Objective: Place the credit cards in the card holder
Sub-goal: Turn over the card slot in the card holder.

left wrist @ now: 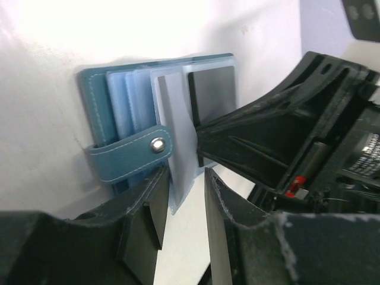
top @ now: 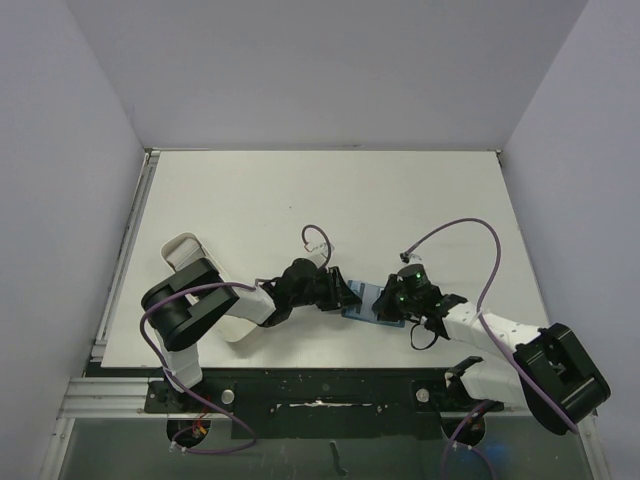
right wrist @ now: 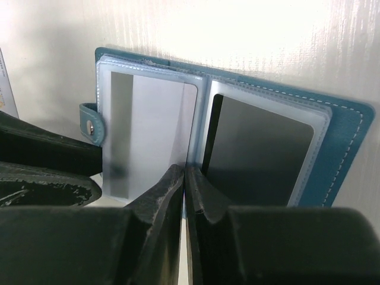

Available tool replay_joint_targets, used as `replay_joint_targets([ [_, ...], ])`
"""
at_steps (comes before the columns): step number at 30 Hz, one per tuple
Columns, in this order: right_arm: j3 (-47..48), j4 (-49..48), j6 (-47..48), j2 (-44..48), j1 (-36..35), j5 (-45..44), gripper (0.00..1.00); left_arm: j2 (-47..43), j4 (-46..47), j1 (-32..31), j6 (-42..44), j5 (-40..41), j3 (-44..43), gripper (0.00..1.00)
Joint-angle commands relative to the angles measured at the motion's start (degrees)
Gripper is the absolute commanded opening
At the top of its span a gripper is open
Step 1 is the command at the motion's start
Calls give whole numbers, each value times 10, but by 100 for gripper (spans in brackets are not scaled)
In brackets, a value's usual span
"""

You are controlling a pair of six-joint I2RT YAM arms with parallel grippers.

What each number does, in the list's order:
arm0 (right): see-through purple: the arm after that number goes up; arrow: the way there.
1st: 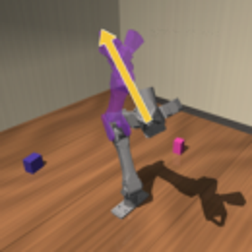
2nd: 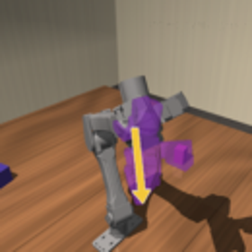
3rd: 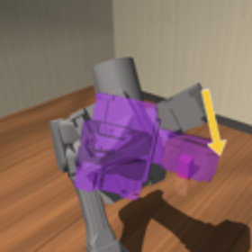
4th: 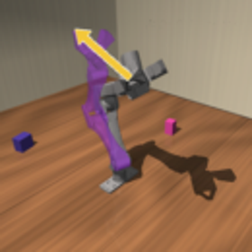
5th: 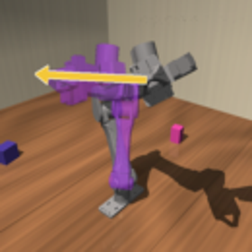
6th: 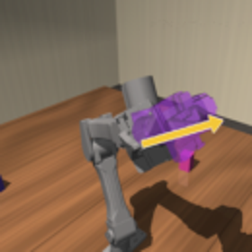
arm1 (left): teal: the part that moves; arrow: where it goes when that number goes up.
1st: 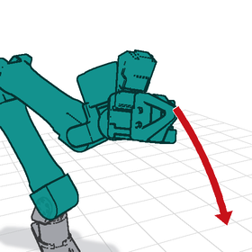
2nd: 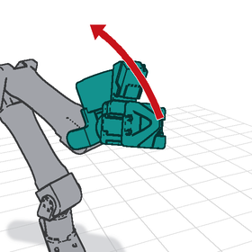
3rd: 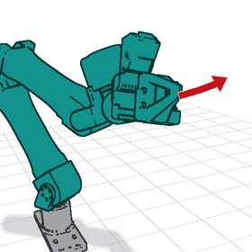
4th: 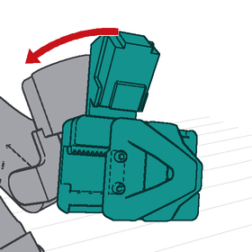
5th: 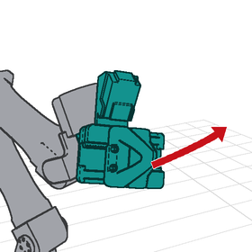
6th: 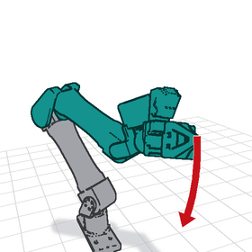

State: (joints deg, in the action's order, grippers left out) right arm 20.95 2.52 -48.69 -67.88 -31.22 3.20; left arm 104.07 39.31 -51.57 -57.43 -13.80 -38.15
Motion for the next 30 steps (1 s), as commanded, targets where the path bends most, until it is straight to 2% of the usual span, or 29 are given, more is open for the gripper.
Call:
replay_joint_targets([
  [1,-31,3,-4,-15,-4,-15,7,-1,112,-4,-45,-41,-1,29],
  [8,-30,8,-4,-5,-4,-13,8,14,154,-4,-73,-53,0,24],
  [14,-14,30,2,30,-4,-23,13,-4,108,-5,-45,-34,-4,18],
  [22,6,69,12,89,-4,-45,22,-1,87,-13,-25,-35,-31,23],
  [30,7,81,11,91,-4,-55,22,-1,60,-19,-6,-33,-54,25],
])
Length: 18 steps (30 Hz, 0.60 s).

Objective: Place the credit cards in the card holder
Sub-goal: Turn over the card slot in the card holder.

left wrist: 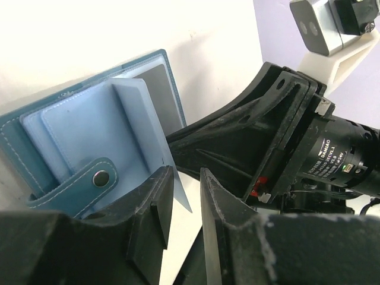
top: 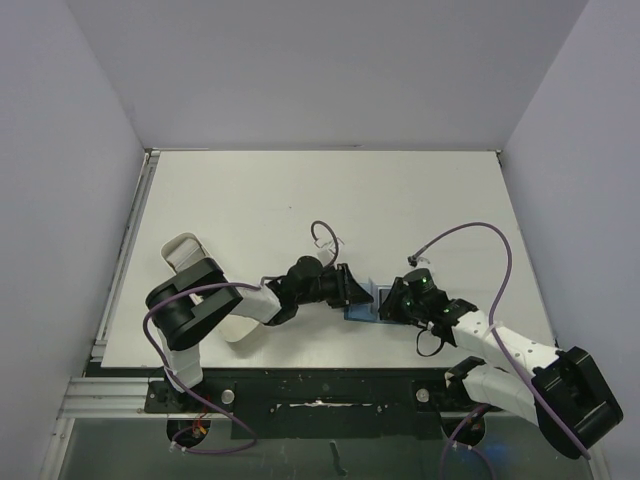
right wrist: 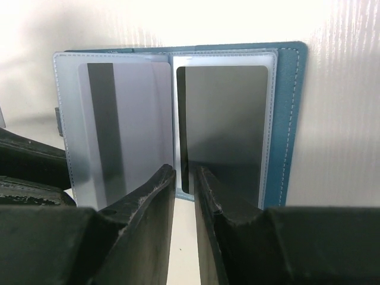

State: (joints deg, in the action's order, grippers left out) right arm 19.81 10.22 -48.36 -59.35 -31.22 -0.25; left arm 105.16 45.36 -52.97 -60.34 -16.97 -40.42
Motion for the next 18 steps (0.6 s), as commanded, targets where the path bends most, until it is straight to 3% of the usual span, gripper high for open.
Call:
replay_joint_targets([
  [1,18,5,7,6,-4,-21,22,-11,-1,-6,23,-2,-33,25],
  [8,41,71,4,68,-4,-53,23,5,-11,-11,31,-3,-61,25],
  [18,78,191,-20,232,-5,-109,41,47,-28,-26,39,0,-105,25],
])
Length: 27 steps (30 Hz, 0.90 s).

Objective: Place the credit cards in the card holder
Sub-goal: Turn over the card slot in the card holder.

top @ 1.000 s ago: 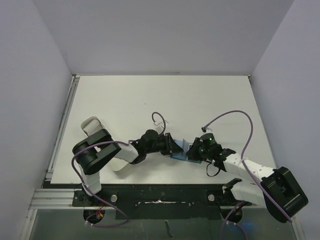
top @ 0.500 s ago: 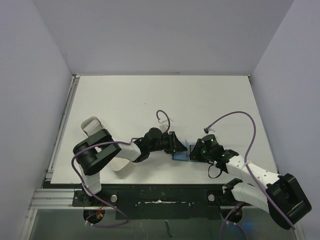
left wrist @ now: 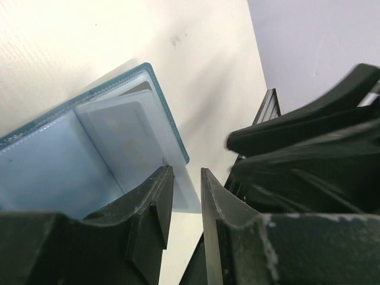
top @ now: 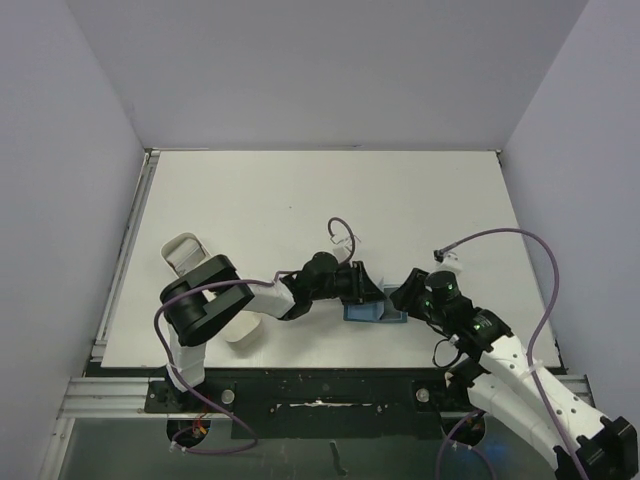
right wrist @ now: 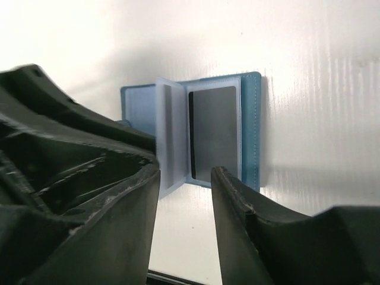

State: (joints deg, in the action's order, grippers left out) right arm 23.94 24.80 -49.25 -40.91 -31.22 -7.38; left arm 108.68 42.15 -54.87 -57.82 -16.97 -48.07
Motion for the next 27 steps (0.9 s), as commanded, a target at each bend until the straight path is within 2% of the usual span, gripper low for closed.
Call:
replay_joint_targets([
  [1,41,52,-11,58,-5,-39,42,12,0,-7,16,3,-30,25],
  [9,59,72,-12,99,-5,-41,48,-4,-56,-7,49,35,-37,27],
  [19,64,86,-6,118,-5,-44,51,22,-11,-10,31,22,-53,28],
  [27,67,78,5,109,-5,-35,58,-4,-47,-11,63,40,-64,34],
])
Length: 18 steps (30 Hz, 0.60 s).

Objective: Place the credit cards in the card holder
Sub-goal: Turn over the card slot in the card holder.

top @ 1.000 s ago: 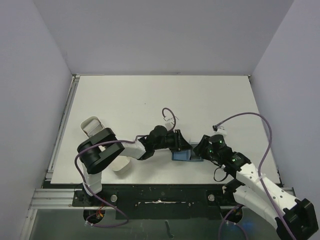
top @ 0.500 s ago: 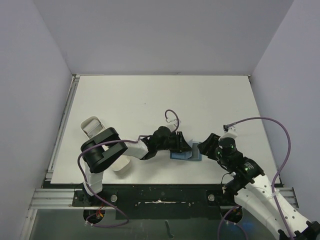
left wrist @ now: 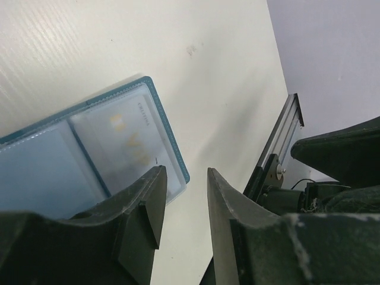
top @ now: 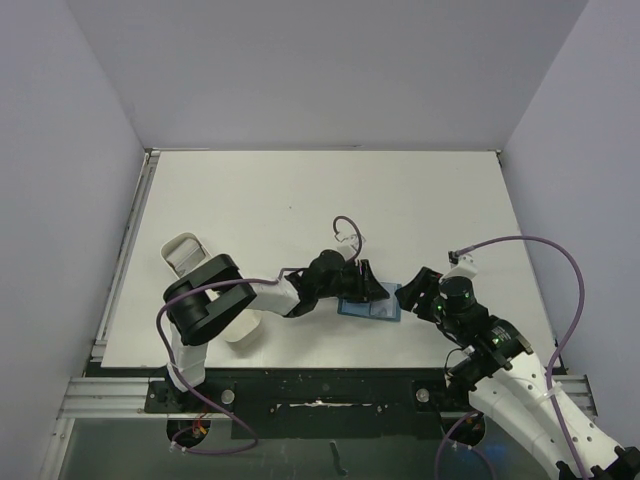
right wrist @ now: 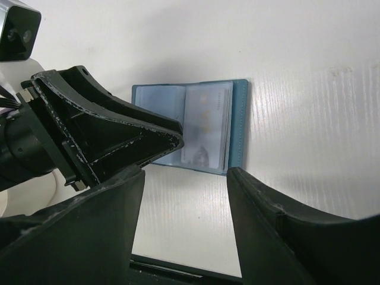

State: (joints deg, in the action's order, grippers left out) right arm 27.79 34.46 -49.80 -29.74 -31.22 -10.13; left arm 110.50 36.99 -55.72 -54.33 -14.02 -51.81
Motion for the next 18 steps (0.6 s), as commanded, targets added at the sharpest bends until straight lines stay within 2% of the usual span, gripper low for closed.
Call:
replay_joint_targets([
  [1,29,-20,11,-3,-5,-6,59,-27,-3,-3,33,13,-27,35],
  [4,28,-24,13,-6,-5,-3,65,-43,-43,-2,57,23,-34,40],
  [10,31,-28,12,-5,-5,10,80,-115,-218,8,151,91,-69,65],
  [14,35,-25,19,-3,-5,13,90,-171,-357,42,230,141,-97,72],
  [18,32,-27,22,2,-5,24,99,-227,-484,119,293,107,-120,74],
])
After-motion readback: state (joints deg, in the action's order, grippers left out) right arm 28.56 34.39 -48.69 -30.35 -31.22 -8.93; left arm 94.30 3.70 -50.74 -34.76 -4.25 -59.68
